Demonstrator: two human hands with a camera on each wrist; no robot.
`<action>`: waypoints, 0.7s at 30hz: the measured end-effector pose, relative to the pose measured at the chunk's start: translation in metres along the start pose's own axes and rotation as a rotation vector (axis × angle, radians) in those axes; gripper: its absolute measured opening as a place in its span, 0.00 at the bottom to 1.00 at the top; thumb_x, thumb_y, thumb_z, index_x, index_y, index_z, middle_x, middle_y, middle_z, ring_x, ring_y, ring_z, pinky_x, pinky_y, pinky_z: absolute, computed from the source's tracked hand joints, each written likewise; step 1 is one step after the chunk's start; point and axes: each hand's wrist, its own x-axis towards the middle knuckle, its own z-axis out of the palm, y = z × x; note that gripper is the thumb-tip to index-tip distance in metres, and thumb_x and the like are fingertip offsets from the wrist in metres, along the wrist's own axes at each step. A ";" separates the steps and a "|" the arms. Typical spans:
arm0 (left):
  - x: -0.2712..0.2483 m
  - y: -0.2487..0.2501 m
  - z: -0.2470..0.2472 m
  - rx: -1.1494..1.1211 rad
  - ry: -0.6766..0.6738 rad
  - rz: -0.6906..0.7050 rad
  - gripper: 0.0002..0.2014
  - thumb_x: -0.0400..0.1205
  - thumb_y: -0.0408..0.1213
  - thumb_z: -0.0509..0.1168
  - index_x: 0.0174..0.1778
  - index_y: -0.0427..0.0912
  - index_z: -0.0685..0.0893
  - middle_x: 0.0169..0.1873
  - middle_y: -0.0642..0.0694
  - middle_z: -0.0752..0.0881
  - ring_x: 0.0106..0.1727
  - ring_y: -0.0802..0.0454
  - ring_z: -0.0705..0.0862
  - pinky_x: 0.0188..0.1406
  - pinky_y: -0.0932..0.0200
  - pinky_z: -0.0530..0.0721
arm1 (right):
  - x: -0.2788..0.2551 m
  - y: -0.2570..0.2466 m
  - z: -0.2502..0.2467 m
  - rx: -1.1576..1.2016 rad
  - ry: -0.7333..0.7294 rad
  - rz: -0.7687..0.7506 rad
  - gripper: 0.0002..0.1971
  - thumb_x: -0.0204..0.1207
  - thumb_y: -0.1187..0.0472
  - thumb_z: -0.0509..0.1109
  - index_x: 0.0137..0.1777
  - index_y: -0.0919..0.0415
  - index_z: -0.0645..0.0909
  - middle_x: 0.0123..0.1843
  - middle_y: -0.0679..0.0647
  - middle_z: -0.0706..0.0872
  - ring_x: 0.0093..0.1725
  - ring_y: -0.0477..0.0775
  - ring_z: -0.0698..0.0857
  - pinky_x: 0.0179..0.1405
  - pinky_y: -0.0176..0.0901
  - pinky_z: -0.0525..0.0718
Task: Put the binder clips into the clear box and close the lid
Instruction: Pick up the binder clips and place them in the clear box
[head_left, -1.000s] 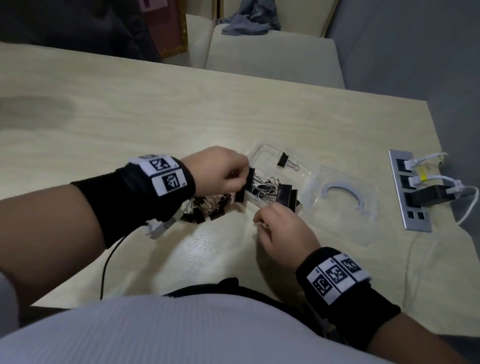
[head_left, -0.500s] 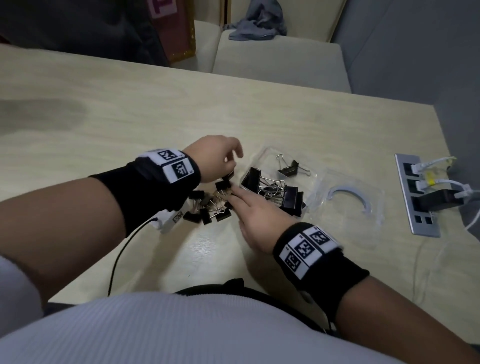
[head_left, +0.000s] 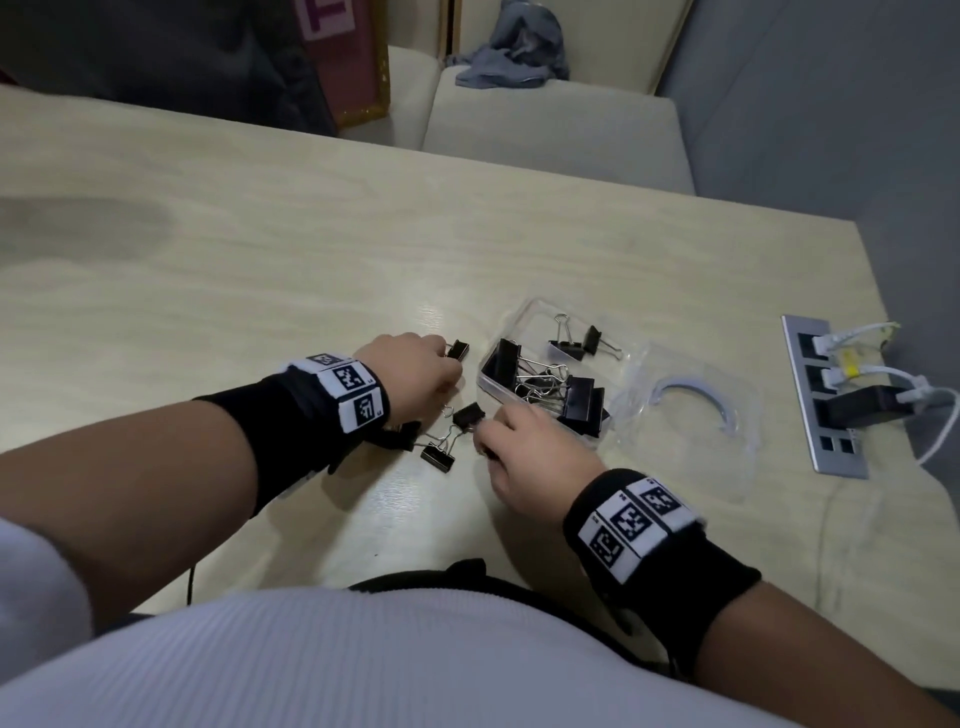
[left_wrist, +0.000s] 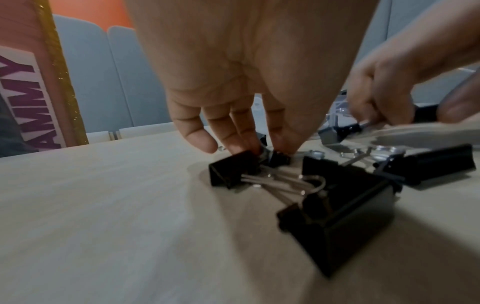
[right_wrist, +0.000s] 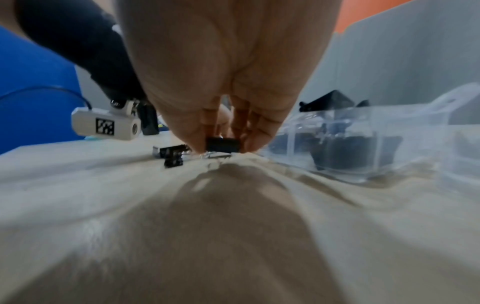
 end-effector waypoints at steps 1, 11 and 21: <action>0.001 0.001 -0.001 -0.006 0.015 -0.003 0.14 0.82 0.49 0.57 0.57 0.47 0.81 0.55 0.43 0.80 0.56 0.39 0.82 0.46 0.50 0.79 | -0.002 0.002 -0.006 0.050 0.059 -0.013 0.12 0.74 0.62 0.62 0.57 0.54 0.77 0.56 0.55 0.78 0.58 0.59 0.74 0.53 0.53 0.79; 0.013 -0.004 0.002 -0.079 0.155 -0.027 0.17 0.83 0.48 0.56 0.69 0.55 0.74 0.71 0.51 0.74 0.67 0.43 0.75 0.54 0.47 0.80 | 0.002 0.066 -0.071 0.236 0.425 0.294 0.09 0.71 0.61 0.67 0.51 0.54 0.81 0.52 0.52 0.80 0.57 0.56 0.78 0.57 0.43 0.73; 0.024 -0.004 -0.007 -0.117 0.102 -0.097 0.11 0.81 0.37 0.61 0.59 0.42 0.78 0.56 0.39 0.78 0.54 0.37 0.81 0.47 0.47 0.85 | 0.004 0.089 -0.070 0.174 0.315 0.415 0.15 0.71 0.63 0.68 0.58 0.55 0.79 0.60 0.57 0.79 0.60 0.58 0.78 0.57 0.44 0.72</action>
